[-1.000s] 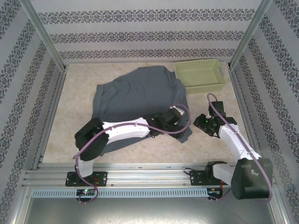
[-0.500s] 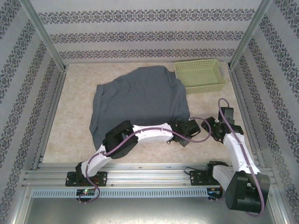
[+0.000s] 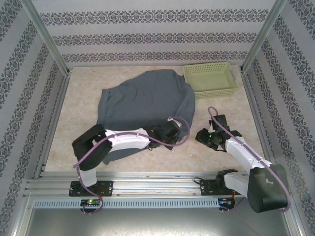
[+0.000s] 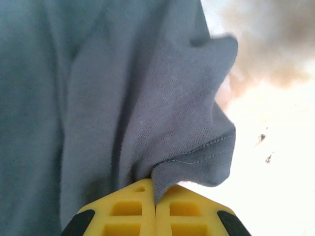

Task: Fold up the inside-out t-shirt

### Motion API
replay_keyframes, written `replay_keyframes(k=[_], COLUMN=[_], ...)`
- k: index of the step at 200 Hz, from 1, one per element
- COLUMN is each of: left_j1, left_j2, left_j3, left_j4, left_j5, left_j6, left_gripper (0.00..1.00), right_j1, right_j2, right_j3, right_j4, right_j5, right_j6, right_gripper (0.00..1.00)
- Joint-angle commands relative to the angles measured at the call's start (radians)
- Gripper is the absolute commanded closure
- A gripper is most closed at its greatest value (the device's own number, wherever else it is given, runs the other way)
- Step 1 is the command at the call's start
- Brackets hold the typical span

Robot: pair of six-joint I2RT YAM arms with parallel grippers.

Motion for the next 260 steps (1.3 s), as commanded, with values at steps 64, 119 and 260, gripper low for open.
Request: replay_keyframes(k=[64,119,260], left_j1=[0.172,0.213,0.237], left_j2=[-0.055,-0.039,-0.020], left_j3=[-0.054,-0.070,-0.109], left_j4=[0.237,0.222,0.249], left_j5=[0.261,0.284,0.288], left_j6=[-0.151,-0.161,-0.192], left_gripper=[1.00,0.97,0.98], right_j1=[0.289,0.295,0.321], right_j2=[0.176,0.380,0.386], right_j3=[0.054,0.283,0.252], right_j4=[0.266,0.250,0.160], right_j5=[0.067,0.126,0.172], right_j6=[-0.023,-0.073,-0.114], right_gripper=[0.54,0.57,0.64])
